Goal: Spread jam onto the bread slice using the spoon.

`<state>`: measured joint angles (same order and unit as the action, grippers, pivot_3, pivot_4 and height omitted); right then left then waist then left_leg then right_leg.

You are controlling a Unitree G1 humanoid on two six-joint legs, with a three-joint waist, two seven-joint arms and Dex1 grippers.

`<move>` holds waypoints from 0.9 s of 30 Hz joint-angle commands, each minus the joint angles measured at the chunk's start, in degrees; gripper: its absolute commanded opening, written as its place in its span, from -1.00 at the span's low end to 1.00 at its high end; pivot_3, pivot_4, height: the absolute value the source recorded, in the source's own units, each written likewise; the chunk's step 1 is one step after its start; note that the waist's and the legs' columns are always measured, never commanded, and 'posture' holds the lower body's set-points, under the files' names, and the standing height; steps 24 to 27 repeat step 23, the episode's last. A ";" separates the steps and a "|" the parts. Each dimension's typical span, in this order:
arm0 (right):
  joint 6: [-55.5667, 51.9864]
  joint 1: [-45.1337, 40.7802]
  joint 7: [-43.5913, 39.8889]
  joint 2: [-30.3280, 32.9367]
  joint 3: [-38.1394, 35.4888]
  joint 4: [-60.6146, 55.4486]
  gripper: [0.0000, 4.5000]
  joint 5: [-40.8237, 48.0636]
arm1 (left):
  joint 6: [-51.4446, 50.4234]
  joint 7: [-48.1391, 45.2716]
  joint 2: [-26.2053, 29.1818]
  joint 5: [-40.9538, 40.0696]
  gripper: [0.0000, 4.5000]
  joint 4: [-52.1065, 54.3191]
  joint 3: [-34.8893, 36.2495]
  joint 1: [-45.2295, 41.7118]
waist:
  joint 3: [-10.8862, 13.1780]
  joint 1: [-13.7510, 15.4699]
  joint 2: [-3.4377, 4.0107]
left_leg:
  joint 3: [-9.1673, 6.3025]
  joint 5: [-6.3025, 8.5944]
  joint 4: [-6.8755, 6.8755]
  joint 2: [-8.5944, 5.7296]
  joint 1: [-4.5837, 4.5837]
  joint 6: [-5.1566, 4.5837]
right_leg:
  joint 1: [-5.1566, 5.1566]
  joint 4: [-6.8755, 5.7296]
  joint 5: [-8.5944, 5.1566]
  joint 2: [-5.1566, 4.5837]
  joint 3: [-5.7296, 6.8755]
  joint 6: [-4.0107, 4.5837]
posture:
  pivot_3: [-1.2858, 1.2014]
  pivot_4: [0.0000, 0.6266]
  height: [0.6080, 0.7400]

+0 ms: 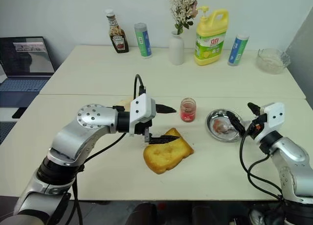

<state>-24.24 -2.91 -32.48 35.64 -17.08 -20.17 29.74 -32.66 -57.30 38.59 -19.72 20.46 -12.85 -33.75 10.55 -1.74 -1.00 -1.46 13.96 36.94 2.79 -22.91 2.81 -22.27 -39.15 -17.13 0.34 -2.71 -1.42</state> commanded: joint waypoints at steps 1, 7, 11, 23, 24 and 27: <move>-3.39 3.17 -5.40 4.82 -2.81 -7.61 0.98 4.64 | 3.19 -1.29 5.74 1.51 1.00 2.02 4.59 4.99 | 0.00 -0.14 0.01 | 0.01 0.00 -0.01 0.01 0.01 0.00 | 0.00 0.01 0.00 0.00 -0.01 0.00 | 0.03 -0.52 1.00; -5.71 9.79 -12.47 10.66 -3.79 -15.48 0.98 8.52 | 7.77 -0.63 11.63 2.61 1.00 2.97 11.68 16.85 | 0.01 0.08 -0.02 | -0.01 0.00 0.02 0.01 0.03 0.00 | 0.06 0.04 -0.01 -0.03 0.05 -0.01 | 0.03 -0.52 1.00; -3.92 15.78 -19.49 15.03 -3.44 -17.70 0.98 7.10 | 11.70 -2.30 14.88 3.47 1.00 2.13 14.92 24.84 | 0.01 0.10 -0.04 | 0.01 0.00 0.01 0.00 0.05 0.00 | 0.09 0.06 -0.01 -0.09 0.06 -0.02 | 0.03 -0.52 1.00; 1.94 18.65 -27.21 18.45 -2.38 -12.77 0.98 1.10 | 17.39 -3.13 16.01 5.00 1.00 -0.53 16.82 33.34 | 0.00 0.10 -0.06 | 0.04 0.00 0.05 -0.02 0.10 0.00 | 0.13 0.07 -0.06 -0.13 0.06 -0.17 | 0.03 -0.52 1.00; 1.94 18.65 -27.21 18.45 -2.38 -12.77 0.98 1.10 | 17.39 -3.13 16.01 5.00 1.00 -0.53 16.82 33.34 | 0.00 0.10 -0.06 | 0.04 0.00 0.05 -0.02 0.10 0.00 | 0.13 0.07 -0.06 -0.13 0.06 -0.17 | 0.03 -0.52 1.00; 1.94 18.65 -27.21 18.45 -2.38 -12.77 0.98 1.10 | 17.39 -3.13 16.01 5.00 1.00 -0.53 16.82 33.34 | 0.00 0.10 -0.06 | 0.04 0.00 0.05 -0.02 0.10 0.00 | 0.13 0.07 -0.06 -0.13 0.06 -0.17 | 0.03 -0.52 1.00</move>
